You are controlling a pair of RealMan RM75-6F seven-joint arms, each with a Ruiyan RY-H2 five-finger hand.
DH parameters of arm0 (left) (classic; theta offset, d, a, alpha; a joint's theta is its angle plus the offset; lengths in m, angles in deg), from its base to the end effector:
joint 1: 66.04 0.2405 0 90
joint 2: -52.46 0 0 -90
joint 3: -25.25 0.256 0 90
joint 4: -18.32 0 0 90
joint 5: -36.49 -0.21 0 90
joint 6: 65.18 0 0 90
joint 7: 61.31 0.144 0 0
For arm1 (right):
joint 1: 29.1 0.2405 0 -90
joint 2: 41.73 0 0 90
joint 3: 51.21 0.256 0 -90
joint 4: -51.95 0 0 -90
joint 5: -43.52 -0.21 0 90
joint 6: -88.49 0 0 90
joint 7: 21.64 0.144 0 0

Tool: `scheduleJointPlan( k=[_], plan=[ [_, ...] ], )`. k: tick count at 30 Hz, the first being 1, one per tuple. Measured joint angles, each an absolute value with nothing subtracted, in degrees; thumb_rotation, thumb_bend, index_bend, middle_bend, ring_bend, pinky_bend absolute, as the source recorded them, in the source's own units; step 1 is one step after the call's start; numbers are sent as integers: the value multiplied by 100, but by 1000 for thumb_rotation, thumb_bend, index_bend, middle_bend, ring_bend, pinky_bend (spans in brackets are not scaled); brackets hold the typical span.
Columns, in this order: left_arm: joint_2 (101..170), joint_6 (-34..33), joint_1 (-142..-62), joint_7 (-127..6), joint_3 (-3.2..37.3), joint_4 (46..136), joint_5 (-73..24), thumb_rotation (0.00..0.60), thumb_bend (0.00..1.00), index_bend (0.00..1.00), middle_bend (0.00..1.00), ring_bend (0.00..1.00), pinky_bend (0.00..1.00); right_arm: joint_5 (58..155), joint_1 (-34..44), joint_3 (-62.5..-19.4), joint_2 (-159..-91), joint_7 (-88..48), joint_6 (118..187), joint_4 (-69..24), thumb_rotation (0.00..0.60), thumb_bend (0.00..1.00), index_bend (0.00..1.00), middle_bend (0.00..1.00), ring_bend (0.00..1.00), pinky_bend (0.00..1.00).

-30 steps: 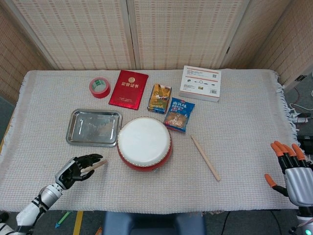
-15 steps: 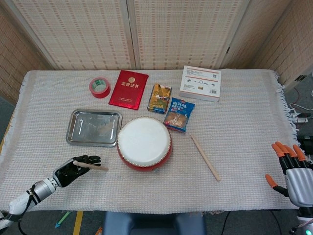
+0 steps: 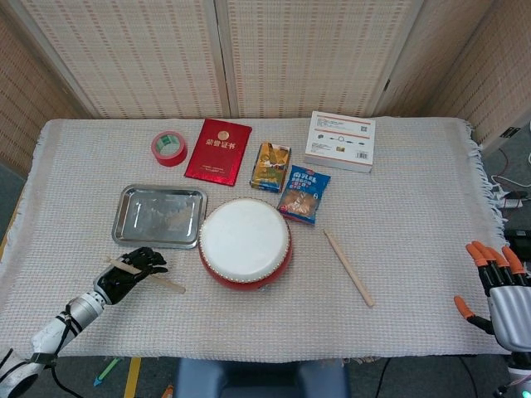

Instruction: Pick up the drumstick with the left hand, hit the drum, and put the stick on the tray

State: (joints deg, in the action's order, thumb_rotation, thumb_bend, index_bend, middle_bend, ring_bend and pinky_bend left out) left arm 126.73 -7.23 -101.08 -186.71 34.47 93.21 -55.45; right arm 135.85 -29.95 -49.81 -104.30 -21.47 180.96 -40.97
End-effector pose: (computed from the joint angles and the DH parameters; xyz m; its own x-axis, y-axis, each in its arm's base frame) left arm -0.2790 0.2884 0.0465 -0.9577 0.2838 0.0477 0.2059 0.5598 0.8027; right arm -0.3070 -0.1441 0.1737 0.4105 0.0612 0.9098 -0.9104 -0.0286 0.4127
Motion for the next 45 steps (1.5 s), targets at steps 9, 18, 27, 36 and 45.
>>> scheduleJointPlan(
  k=[9,18,27,36,45],
  plan=[
    [12948,-852,-9961,-17341,3054,9659,-4928,600,395,478,518,453,441,13567,-3003,-4976,-10427,-2091,18088,-4051,600,262,0,59,0,8],
    [13251,-1062,-9937,-16698,2792,9926,-4861,600,396,485,569,512,516,13522,-3032,-4967,-10426,-2011,18103,-3989,600,262,0,59,0,8],
    [13340,-988,-9898,-16761,2805,9889,-5134,600,333,498,574,515,497,13530,-3017,-4955,-10421,-1970,18085,-3960,600,262,0,59,0,8],
    [13355,-747,-9872,-16858,2919,9854,-5447,600,273,467,545,513,456,13555,-3023,-4955,-10417,-1986,18106,-3975,600,262,0,59,0,8],
    [13341,-666,-9928,-16755,3011,9873,-5592,600,231,427,503,481,429,13564,-3035,-4956,-10416,-1998,18126,-3984,600,262,0,59,0,8]
  ],
)
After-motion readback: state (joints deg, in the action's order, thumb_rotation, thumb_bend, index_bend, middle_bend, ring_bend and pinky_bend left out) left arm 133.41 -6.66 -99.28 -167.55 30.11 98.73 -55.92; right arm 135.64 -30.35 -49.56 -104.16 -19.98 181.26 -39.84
